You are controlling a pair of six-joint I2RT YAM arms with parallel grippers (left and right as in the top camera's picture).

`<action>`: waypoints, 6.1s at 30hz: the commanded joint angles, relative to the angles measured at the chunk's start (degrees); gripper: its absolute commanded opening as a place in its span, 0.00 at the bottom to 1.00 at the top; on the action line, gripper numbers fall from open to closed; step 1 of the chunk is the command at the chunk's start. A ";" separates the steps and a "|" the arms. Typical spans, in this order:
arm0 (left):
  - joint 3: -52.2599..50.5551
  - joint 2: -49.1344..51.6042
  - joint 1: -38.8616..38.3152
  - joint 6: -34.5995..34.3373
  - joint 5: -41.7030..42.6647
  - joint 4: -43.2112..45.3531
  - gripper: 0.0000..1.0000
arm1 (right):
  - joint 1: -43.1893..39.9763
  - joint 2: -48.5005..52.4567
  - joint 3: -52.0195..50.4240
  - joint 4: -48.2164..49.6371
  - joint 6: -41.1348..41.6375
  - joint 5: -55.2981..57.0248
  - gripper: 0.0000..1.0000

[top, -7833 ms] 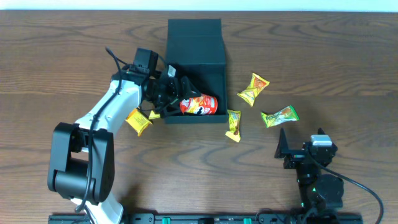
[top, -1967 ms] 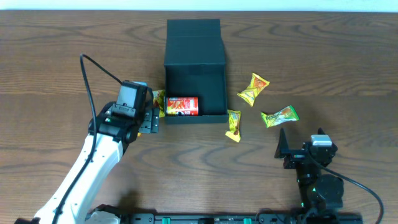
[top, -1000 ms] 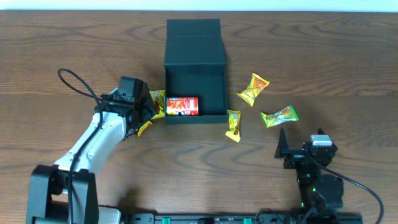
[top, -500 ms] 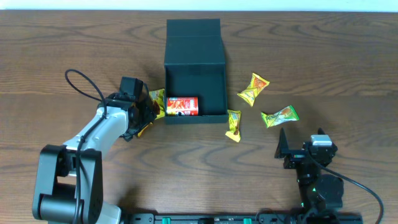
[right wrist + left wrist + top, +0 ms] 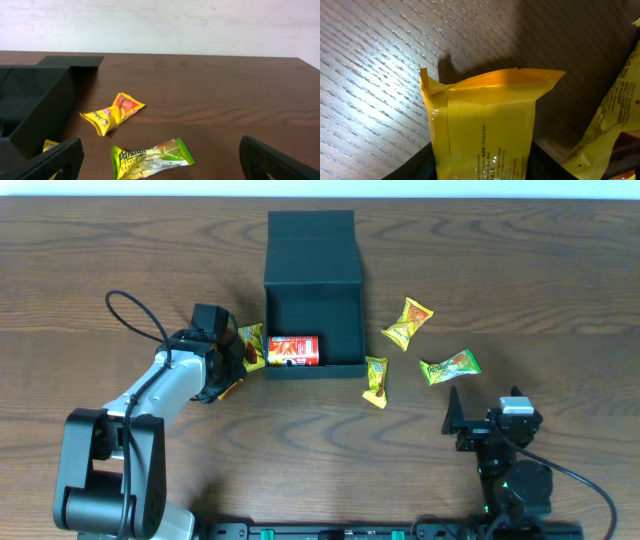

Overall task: Pack container
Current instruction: 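Carry the yellow packet into the box beside the can, then lower the yellow packet into the box and release it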

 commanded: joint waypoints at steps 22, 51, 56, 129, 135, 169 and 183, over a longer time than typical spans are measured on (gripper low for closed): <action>34.40 -2.58 -14.36 13.00 -1.51 -18.86 0.30 | -0.35 -0.31 -0.20 -0.02 -0.85 0.59 0.99; 34.38 14.97 -30.60 7.98 0.02 -11.02 0.31 | -0.35 -0.31 -0.20 -0.02 -0.85 0.59 0.99; 34.38 15.96 -30.60 9.01 0.26 -11.32 0.31 | -0.35 -0.31 -0.20 -0.02 -0.85 0.59 0.99; 43.08 15.96 -30.53 49.55 10.27 -19.37 0.31 | -0.35 -0.31 -0.20 -0.02 -0.85 0.59 0.99; 43.21 15.96 -30.42 26.62 4.04 -19.76 0.25 | -0.35 -0.31 -0.20 -0.02 -0.85 0.59 0.99; 35.36 16.70 -30.45 7.26 -1.53 -16.17 0.32 | -0.35 -0.31 -0.20 -0.02 -0.85 0.59 0.99; 35.45 16.70 -30.56 9.14 -0.26 -15.74 0.71 | -0.35 -0.31 -0.20 -0.02 -0.85 0.59 0.99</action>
